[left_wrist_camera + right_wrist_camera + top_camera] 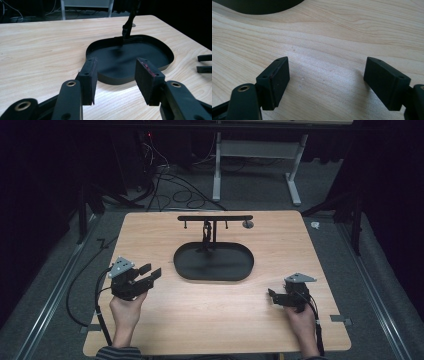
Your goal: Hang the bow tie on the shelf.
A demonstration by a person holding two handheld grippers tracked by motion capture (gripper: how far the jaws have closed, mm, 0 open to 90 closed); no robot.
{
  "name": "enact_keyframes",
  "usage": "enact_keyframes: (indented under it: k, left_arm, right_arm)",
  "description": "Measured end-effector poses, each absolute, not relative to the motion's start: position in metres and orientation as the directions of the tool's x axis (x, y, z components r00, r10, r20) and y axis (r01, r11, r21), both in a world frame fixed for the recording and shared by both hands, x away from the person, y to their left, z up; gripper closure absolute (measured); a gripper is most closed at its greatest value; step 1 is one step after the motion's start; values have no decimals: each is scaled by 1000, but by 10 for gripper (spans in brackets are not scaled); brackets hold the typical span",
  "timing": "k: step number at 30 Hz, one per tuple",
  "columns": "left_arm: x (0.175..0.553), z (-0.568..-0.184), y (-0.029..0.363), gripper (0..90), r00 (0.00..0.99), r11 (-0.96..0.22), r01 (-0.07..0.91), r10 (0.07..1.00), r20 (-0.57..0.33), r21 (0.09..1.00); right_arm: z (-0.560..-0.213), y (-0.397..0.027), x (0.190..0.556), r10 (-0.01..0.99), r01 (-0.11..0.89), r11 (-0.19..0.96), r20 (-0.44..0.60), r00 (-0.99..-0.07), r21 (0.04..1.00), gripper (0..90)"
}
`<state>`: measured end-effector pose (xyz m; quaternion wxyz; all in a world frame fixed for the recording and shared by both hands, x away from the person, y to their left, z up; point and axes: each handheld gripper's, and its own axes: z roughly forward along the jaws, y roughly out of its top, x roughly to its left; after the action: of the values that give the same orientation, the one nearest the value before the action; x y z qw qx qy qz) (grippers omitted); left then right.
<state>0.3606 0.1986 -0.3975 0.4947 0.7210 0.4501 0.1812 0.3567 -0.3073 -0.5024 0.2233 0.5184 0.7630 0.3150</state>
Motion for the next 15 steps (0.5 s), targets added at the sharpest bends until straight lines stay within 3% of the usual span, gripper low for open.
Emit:
enact_keyframes:
  k: [15]
  left_arm:
    - [354, -415, 202, 527, 504, -90, 504, 838, -208, 859]
  right_arm:
    - [-502, -307, 357, 932, 650, 264, -14, -362, 712, 218]
